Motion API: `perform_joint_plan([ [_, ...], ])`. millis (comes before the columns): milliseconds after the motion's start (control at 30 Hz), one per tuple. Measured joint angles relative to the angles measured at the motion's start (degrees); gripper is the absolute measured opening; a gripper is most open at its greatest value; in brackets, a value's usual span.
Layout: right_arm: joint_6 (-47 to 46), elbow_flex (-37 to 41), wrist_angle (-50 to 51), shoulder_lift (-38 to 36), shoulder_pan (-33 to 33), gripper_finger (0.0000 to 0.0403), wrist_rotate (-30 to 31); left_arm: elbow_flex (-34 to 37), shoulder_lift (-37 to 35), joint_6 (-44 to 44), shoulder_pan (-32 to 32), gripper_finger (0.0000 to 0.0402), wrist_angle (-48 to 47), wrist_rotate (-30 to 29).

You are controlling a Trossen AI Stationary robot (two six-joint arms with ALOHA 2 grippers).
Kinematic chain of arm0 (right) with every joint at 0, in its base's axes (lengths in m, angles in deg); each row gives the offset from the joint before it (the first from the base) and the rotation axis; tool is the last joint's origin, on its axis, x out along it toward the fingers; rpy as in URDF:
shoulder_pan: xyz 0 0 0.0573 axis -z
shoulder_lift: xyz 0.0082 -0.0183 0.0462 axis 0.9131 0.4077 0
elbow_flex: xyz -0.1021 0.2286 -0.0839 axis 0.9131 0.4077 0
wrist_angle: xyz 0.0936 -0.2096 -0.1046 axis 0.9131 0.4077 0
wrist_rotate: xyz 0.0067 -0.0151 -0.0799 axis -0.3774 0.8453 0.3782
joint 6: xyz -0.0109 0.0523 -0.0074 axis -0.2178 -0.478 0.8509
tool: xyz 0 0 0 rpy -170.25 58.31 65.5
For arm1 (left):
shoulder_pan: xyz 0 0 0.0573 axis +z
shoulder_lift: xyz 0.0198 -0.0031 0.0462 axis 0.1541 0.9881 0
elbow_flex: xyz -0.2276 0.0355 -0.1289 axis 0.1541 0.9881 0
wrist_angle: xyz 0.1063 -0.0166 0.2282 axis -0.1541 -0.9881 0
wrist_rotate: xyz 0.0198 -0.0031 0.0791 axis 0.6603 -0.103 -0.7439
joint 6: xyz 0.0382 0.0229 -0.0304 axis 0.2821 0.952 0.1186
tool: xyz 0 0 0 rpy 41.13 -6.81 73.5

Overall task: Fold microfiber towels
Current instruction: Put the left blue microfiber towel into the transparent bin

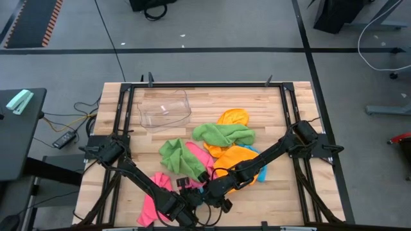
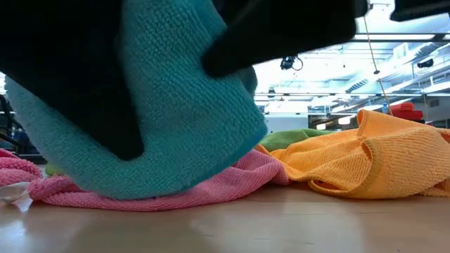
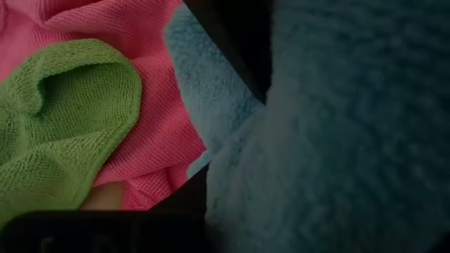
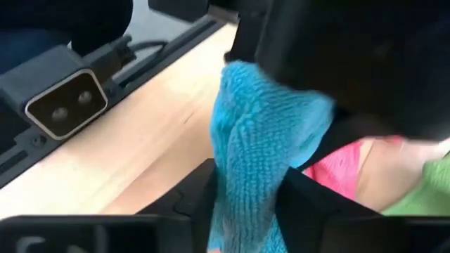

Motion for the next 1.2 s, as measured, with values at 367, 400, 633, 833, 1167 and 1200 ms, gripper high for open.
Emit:
perform_joint_plan([
  [367,-2.3,0.0,12.0,-5.9,0.0,0.0202,0.8,0.0,-3.4,-0.1,-1.3,0.0066,-5.1,-1.1],
  [400,-2.4,0.0,13.3,-6.8,0.0,0.0202,0.8,0.0,-3.9,0.0,-1.4,0.0064,-5.6,-1.4],
  [633,-2.5,1.9,19.0,-12.3,0.1,0.0202,1.7,0.0,-4.9,1.5,-0.7,0.0062,-11.7,-2.9],
  [833,-0.1,12.9,5.7,-15.4,2.2,0.0202,1.4,0.0,-5.0,7.8,0.3,0.0057,-14.7,-5.9],
  [1167,6.9,21.2,-5.8,-22.8,9.5,0.0202,2.3,0.0,-5.0,28.5,5.7,0.0056,-14.8,-7.0],
  [1200,6.6,21.2,-6.0,-23.2,10.4,0.0202,2.7,0.0,-5.0,30.0,6.3,0.0055,-14.8,-6.9],
])
